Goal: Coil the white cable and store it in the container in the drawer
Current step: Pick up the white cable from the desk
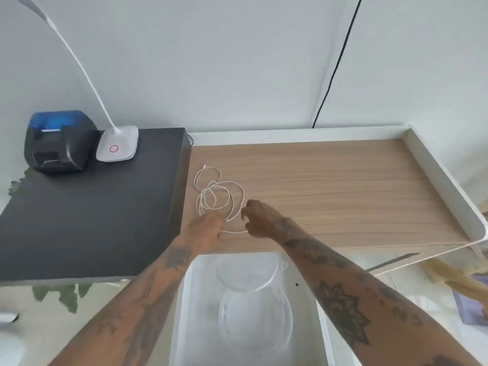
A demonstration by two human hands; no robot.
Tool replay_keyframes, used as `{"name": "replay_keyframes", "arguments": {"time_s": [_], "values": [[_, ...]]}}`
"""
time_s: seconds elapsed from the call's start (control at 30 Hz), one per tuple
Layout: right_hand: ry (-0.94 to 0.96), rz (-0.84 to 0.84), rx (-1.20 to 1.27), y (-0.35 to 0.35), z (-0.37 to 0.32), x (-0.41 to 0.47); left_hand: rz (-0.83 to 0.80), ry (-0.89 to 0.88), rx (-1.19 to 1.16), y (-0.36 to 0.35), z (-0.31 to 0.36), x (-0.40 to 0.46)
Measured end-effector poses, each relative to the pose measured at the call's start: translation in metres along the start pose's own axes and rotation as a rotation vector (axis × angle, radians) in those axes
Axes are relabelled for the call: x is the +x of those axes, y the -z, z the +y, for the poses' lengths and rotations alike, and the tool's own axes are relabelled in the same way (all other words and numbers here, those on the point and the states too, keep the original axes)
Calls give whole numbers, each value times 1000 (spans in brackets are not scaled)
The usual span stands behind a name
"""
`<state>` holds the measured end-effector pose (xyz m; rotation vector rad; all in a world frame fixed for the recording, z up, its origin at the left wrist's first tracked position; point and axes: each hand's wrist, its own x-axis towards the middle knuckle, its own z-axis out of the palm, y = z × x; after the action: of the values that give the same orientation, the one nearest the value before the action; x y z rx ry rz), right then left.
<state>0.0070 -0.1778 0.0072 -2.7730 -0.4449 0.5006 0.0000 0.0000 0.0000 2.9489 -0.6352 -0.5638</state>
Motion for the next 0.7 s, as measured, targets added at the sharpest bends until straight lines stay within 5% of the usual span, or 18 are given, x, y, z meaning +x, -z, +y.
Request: {"name": "replay_keyframes", "arguments": {"time_s": [0.43, 0.7], "values": [[121, -105, -112, -25, 4, 30, 165, -106, 95, -31, -17, 22], [6, -43, 16, 50, 3, 6, 327, -203, 68, 42, -29, 5]]}}
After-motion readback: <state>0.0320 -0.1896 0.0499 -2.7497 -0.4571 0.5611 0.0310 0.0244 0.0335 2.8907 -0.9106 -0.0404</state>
